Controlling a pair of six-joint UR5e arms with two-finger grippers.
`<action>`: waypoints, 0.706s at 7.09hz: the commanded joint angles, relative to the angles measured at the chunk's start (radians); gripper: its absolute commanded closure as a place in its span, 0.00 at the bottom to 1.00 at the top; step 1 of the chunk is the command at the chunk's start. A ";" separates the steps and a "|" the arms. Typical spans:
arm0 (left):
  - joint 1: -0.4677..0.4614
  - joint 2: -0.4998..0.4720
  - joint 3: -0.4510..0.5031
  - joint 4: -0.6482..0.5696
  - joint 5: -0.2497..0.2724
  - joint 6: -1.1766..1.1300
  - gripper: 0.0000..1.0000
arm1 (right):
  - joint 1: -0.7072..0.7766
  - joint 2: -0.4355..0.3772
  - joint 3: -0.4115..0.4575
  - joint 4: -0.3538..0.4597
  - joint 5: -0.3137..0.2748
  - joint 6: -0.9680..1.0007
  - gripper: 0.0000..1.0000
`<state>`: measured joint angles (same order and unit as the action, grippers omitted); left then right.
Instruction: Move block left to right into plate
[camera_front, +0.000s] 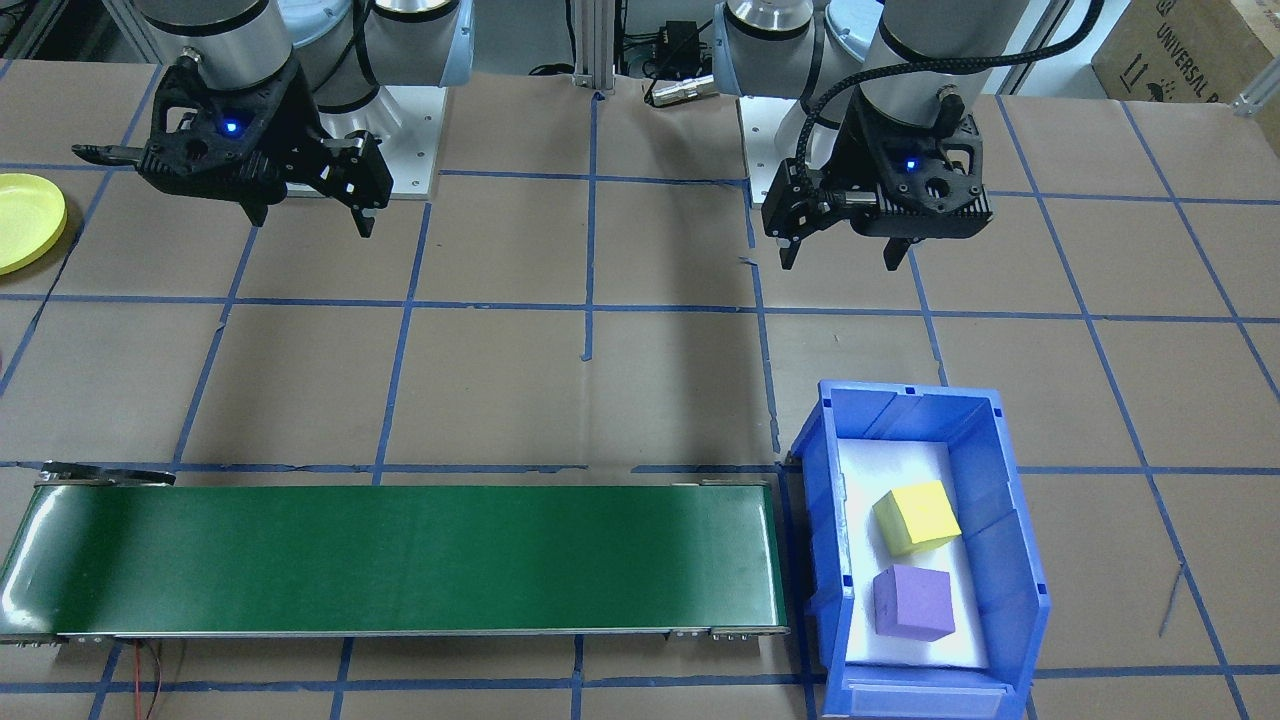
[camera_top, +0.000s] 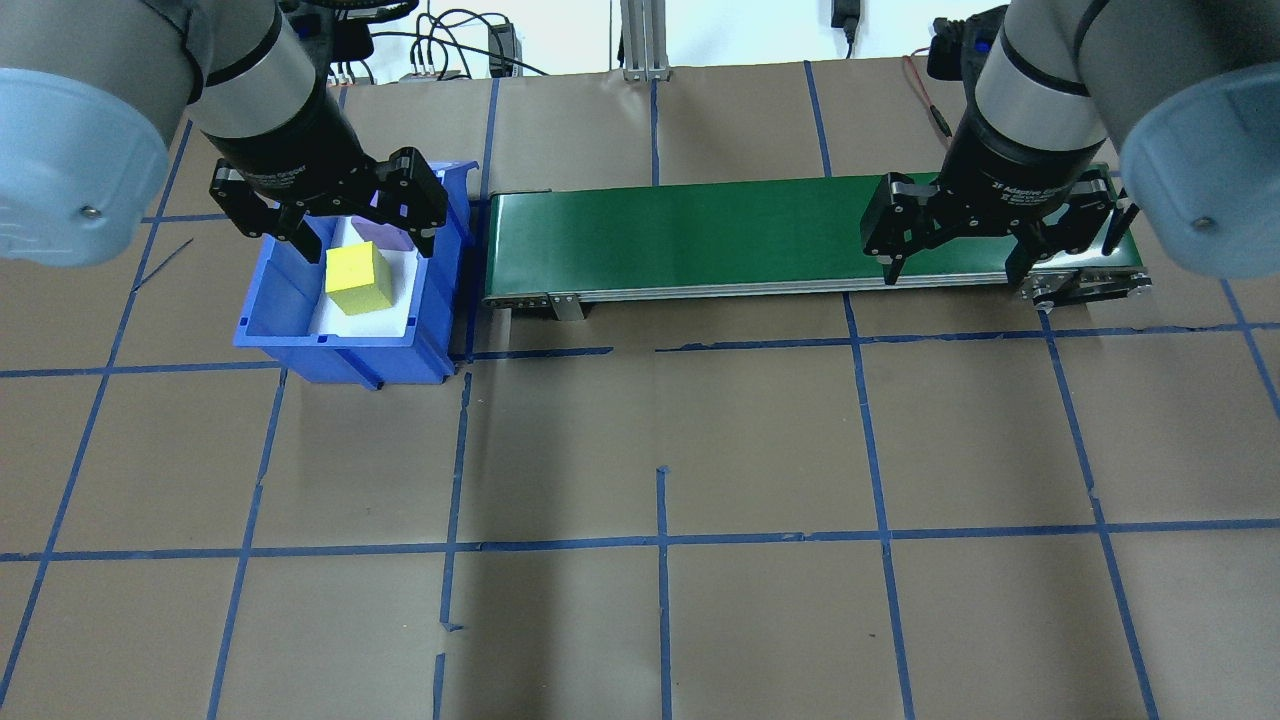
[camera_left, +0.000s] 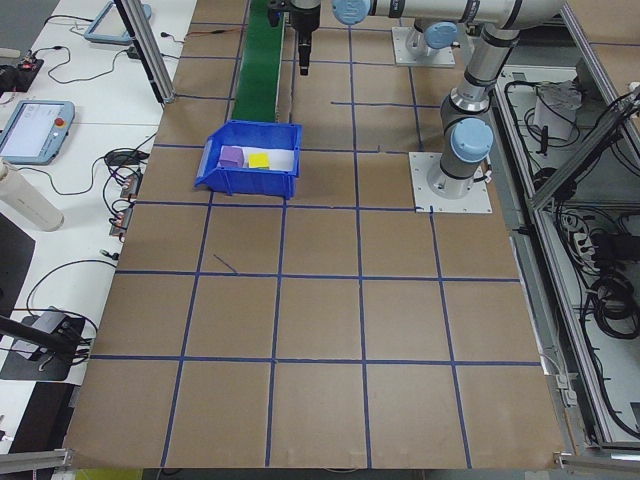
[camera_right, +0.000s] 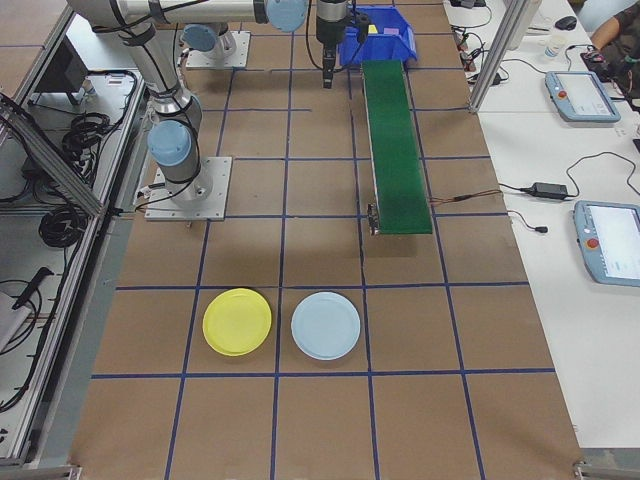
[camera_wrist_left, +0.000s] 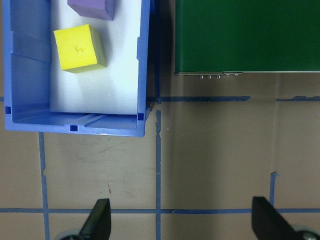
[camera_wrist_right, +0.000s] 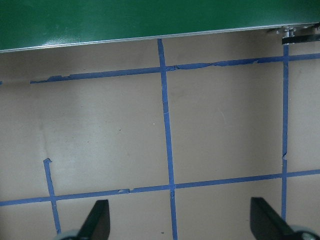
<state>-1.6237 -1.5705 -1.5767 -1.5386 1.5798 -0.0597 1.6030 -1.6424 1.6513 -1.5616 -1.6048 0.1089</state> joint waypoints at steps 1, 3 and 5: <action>-0.001 0.000 -0.002 -0.001 0.000 0.009 0.00 | 0.000 0.001 0.002 -0.002 -0.001 0.000 0.00; 0.007 0.000 -0.002 0.002 -0.001 0.011 0.00 | 0.002 0.001 0.005 -0.002 -0.004 -0.002 0.00; 0.028 -0.002 0.013 -0.011 -0.003 0.014 0.00 | -0.001 0.006 0.028 -0.011 -0.004 -0.012 0.00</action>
<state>-1.6115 -1.5714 -1.5733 -1.5410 1.5789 -0.0479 1.6036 -1.6377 1.6647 -1.5659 -1.6103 0.1008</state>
